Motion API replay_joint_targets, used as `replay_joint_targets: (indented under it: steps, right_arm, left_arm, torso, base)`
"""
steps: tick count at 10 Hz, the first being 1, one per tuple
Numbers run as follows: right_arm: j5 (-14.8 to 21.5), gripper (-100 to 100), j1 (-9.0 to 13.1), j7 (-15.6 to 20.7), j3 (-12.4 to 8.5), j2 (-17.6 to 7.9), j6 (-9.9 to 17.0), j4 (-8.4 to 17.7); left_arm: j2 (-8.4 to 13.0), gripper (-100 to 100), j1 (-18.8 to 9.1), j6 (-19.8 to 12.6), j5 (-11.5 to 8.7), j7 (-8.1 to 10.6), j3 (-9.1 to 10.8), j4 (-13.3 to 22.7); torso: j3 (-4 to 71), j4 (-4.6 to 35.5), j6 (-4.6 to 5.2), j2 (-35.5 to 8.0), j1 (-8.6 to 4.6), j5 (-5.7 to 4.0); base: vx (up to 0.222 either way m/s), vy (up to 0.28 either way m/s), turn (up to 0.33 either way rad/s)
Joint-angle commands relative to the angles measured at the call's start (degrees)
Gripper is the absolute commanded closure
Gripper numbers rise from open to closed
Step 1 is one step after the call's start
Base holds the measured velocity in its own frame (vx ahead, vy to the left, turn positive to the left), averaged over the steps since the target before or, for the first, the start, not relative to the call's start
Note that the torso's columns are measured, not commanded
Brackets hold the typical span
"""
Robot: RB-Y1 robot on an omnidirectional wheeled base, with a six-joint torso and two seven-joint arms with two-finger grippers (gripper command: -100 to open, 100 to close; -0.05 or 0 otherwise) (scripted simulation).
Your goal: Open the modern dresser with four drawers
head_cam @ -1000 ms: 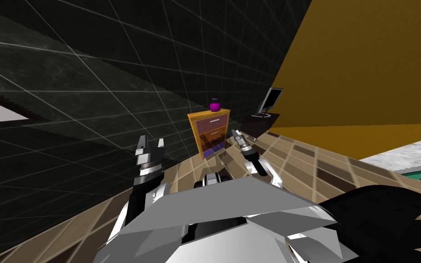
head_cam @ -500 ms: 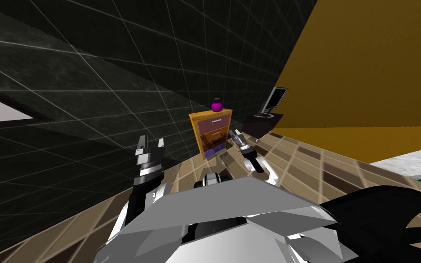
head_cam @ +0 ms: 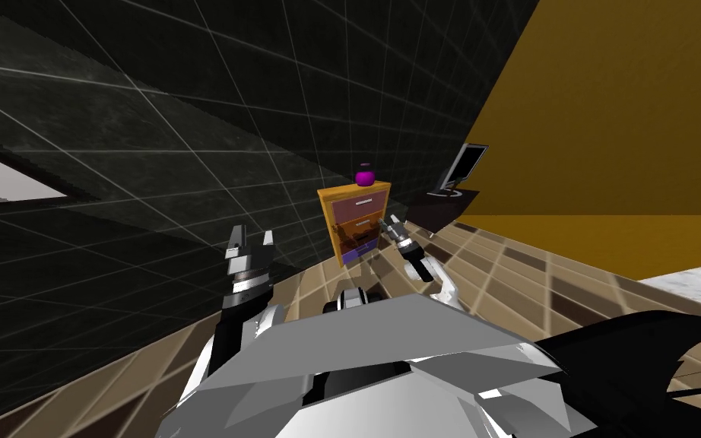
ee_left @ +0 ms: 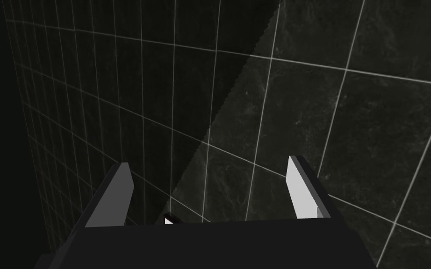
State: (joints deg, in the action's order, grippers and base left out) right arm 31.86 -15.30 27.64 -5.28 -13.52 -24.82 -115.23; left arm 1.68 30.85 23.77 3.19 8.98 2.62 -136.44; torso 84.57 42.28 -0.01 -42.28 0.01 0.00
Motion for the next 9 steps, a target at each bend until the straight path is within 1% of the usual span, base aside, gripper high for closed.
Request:
replay_joint_targets:
  steps: [1, 2, 3, 4, 5, 6, 7, 8, 9]
  right_arm:
    - [3.2, -100, 1.8, 4.0, -0.3, -0.3, 0.6, 1.8]
    - [3.2, -100, 1.8, 4.4, -0.3, -0.3, 0.6, 1.8]
    - [5.3, -100, 3.1, 6.8, -0.5, -0.5, 0.9, 3.3]
    - [5.3, -100, 3.1, 7.2, -0.5, -0.5, 0.9, 3.3]
    - [7.4, -100, 4.5, 9.5, -0.7, -0.7, 1.2, 4.8]
    - [7.4, -100, 4.5, 9.9, -0.7, -0.7, 1.2, 4.8]
    - [9.5, -100, 5.9, 12.1, -1.0, -1.1, 1.5, 6.4]
    - [9.5, -100, 5.9, 12.7, -1.0, -1.1, 1.5, 6.4]
    - [11.7, -100, 7.3, 14.9, -1.2, -1.5, 1.9, 8.1]
  left_arm:
    - [0.0, 0, 0.0, 0.0, 0.0, 0.00, 0.00, 0.0]
    - [0.0, 0, 0.0, 0.0, 0.0, 0.00, 0.00, 0.0]
    - [0.0, 0, 0.0, 0.0, 0.0, 0.00, 0.00, 0.0]
    - [0.0, 0, 0.0, 0.0, 0.0, 0.00, 0.00, 0.0]
    - [0.0, 0, 0.0, 0.0, 0.0, 0.00, 0.00, 0.0]
    - [0.0, 0, 0.0, 0.0, 0.0, 0.00, 0.00, 0.0]
    - [0.0, 0, 0.0, 0.0, 0.0, 0.00, 0.00, 0.0]
    - [0.0, 0, 0.0, 0.0, 0.0, 0.00, 0.00, 0.0]
    - [0.0, 0, 0.0, 0.0, 0.0, 0.00, 0.00, 0.0]
  torso:
    - [0.0, 0.0, 0.02, 0.0, -0.03, -0.01]
    - [0.0, 0.0, 0.00, 0.0, -0.01, 0.00]
    - [0.0, 0.0, 0.02, 0.0, -0.02, 0.00]
    - [0.0, 0.0, 0.01, 0.0, -0.03, -0.01]
    - [0.0, 0.0, 0.02, 0.0, -0.02, -0.01]
    - [0.0, 0.0, 0.00, 0.0, 0.01, 0.00]
    - [0.0, 0.0, 0.02, 0.0, -0.01, 0.00]
    - [0.0, 0.0, 0.00, 0.0, 0.01, 0.00]
    - [0.0, 0.0, 0.02, 0.0, -0.01, 0.00]
  base:
    - [0.035, 0.023, 0.056]
    - [0.033, 0.020, 0.029]
    - [0.050, 0.015, 0.051]
    - [0.037, 0.015, 0.028]
    - [0.030, 0.022, 0.053]
    - [0.028, 0.018, 0.032]
    - [0.049, 0.025, 0.068]
    - [0.040, 0.022, 0.030]
    - [0.045, 0.022, 0.045]
